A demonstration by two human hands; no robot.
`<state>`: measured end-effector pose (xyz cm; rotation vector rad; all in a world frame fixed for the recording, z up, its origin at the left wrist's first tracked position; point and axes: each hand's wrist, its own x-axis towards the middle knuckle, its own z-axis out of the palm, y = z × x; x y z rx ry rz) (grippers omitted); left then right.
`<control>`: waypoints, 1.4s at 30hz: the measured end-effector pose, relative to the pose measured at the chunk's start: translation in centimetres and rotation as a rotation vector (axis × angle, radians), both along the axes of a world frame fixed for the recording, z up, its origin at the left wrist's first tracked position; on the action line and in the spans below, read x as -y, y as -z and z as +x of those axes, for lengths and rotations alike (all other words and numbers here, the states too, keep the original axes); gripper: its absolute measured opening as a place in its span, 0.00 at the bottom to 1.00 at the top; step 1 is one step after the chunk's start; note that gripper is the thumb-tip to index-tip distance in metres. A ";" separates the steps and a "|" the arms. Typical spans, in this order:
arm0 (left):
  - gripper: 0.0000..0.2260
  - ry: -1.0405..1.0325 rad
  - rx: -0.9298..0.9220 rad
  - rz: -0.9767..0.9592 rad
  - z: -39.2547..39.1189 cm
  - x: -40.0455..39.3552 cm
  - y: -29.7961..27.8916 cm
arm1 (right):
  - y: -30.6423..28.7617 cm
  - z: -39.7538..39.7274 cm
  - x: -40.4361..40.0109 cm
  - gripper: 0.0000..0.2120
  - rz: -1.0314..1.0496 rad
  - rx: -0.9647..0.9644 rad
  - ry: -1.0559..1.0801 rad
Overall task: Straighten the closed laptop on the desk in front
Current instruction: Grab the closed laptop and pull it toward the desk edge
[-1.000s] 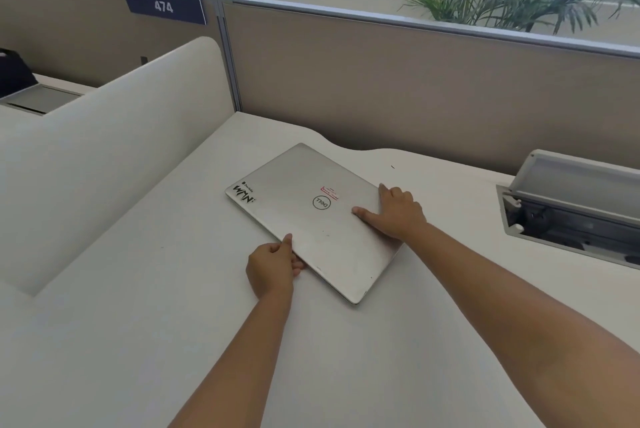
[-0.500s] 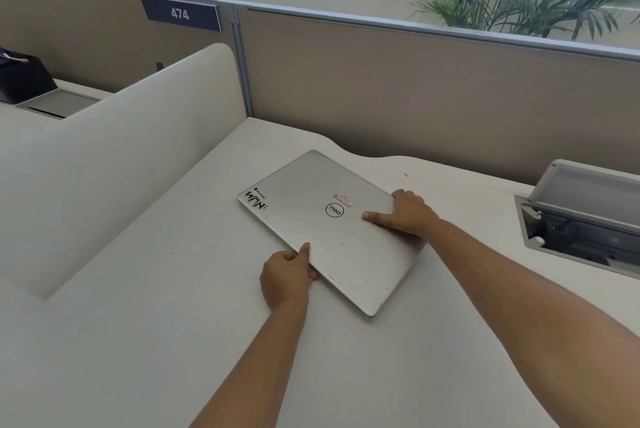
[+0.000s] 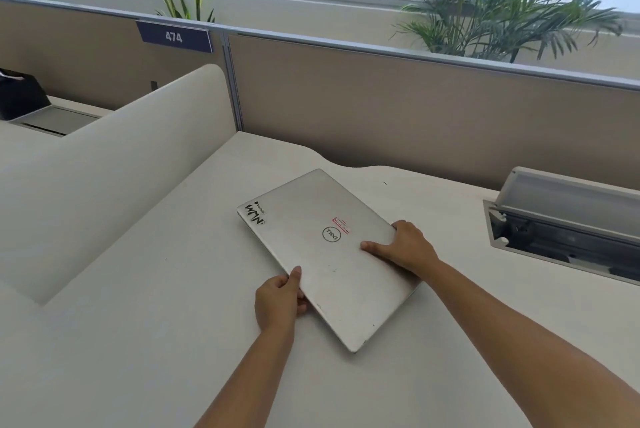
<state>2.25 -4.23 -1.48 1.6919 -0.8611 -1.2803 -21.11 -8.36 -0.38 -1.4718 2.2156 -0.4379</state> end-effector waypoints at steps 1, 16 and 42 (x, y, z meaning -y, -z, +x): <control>0.17 0.002 -0.017 0.005 -0.1 -0.6 0.0 | 0.0 -0.2 -0.7 0.42 0.002 0.004 0.003; 0.15 0.100 -0.247 0.106 -1.8 -12.5 -2.5 | -2.4 -3.3 -11.5 0.42 0.012 -0.043 -0.036; 0.13 0.382 -0.271 0.291 -4.5 -26.7 -2.0 | -2.1 -7.2 -29.8 0.39 0.011 -0.095 0.081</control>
